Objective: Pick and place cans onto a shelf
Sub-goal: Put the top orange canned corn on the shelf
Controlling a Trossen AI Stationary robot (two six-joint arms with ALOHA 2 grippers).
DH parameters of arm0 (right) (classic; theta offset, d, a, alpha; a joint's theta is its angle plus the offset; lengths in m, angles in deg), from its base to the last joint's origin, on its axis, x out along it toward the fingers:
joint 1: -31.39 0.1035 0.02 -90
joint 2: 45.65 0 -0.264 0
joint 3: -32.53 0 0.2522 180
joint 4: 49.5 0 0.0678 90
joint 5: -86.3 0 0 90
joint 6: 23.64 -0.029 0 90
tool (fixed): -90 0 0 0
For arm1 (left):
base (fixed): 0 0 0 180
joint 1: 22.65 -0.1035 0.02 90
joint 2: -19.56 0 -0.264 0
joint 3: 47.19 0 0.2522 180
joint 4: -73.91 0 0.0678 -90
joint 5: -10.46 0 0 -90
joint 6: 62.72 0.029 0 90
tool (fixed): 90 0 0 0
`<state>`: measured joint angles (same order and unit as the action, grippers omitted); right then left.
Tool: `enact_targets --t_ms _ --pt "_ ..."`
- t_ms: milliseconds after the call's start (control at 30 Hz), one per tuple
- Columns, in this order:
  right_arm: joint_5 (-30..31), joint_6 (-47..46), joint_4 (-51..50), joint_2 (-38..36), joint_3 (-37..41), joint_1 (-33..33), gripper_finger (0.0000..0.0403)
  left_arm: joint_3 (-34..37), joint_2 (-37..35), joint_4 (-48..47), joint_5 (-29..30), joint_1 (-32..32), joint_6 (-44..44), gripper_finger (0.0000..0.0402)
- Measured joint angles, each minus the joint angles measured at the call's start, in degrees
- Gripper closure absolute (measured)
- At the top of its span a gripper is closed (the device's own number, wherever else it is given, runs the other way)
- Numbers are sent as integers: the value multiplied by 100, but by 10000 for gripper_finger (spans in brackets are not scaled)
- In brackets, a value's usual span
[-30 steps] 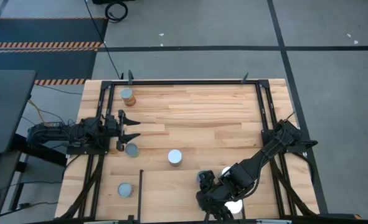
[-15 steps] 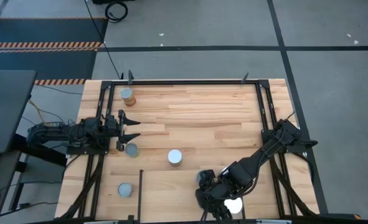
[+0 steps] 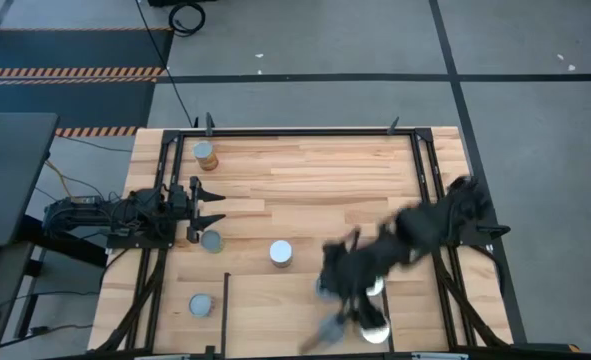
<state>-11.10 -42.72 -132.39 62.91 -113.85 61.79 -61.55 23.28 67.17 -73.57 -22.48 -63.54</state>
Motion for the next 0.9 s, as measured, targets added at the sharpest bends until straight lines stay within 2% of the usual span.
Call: enact_targets --t_ms 300,433,667,700,767,800,900 --pt "225 805 81 -1268 315 -1403 58 0 1 2 21 0 5 152" --pt "321 974 67 -1710 312 -1926 58 0 2 106 621 -1 -2 152" --pt "810 977 47 -2105 312 -2478 58 -1 2 249 843 1 -36 152" --pt "1016 976 56 -2126 312 -2541 58 -1 0 250 844 3 -373 152" --pt "1691 982 132 -2146 314 -2644 58 0 2 306 471 30 -1989 152" --pt "2143 978 188 -2147 326 -2689 58 5 3 446 467 29 -2368 152" --pt "3500 653 478 -2156 503 -2795 58 9 92 473 1098 -8 -3186 152"
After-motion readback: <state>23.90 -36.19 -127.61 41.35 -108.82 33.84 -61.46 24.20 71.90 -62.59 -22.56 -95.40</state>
